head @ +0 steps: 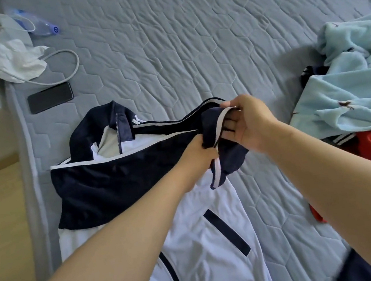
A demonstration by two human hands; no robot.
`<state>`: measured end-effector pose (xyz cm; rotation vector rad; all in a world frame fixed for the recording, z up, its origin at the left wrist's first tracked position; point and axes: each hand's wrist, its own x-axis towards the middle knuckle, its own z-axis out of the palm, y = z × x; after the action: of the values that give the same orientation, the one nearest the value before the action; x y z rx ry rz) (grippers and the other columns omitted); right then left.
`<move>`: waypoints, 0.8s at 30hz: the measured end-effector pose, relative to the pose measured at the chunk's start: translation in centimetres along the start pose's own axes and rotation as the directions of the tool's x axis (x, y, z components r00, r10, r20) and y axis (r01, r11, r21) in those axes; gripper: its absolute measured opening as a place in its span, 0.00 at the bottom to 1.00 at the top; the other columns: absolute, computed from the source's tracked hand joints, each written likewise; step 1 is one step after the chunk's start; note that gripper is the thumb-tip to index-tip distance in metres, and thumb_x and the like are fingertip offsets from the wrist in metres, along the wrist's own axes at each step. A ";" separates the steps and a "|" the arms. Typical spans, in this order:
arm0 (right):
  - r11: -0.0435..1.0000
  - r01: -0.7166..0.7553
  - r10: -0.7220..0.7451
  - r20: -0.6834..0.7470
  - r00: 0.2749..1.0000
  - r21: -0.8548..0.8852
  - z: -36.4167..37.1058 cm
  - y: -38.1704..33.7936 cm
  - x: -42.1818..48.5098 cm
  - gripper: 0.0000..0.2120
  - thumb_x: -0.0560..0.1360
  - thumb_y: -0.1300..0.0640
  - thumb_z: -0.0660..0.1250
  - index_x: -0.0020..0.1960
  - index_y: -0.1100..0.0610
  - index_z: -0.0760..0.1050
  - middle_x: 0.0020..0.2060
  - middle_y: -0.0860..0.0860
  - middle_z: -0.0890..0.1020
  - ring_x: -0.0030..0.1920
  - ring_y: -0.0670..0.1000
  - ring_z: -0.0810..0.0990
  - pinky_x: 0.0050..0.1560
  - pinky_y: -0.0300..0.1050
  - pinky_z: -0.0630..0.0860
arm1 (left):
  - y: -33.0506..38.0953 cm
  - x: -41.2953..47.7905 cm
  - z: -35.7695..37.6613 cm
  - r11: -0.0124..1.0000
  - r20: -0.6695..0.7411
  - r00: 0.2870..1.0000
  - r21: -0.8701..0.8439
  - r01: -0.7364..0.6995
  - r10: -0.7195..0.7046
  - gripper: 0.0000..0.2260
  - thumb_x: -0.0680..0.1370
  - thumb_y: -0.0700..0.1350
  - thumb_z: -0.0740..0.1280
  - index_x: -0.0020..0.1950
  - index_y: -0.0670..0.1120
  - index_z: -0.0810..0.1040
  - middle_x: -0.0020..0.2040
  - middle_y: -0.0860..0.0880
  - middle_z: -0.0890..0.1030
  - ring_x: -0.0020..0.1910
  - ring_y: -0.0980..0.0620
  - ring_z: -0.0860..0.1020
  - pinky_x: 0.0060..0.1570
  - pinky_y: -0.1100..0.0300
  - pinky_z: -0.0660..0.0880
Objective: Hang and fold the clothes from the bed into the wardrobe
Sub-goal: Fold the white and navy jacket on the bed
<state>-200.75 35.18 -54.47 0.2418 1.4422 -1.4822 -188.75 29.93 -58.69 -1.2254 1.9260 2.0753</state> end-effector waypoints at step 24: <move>0.276 0.097 -0.064 0.082 0.995 -0.956 7.2 16.1 4.5 0.03 0.75 0.60 0.59 0.45 0.56 0.72 0.44 0.55 0.76 0.42 0.56 0.73 0.43 0.44 0.70 | -14.1 -5.2 -28.7 0.576 -0.569 0.802 0.599 0.557 -0.183 0.09 0.75 0.51 0.67 0.49 0.47 0.73 0.54 0.43 0.76 0.48 0.43 0.73 0.43 0.56 0.69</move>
<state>-187.47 30.54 -65.99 -0.6490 2.0954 -0.3948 -163.38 10.71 -64.48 -1.7392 2.0532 0.6348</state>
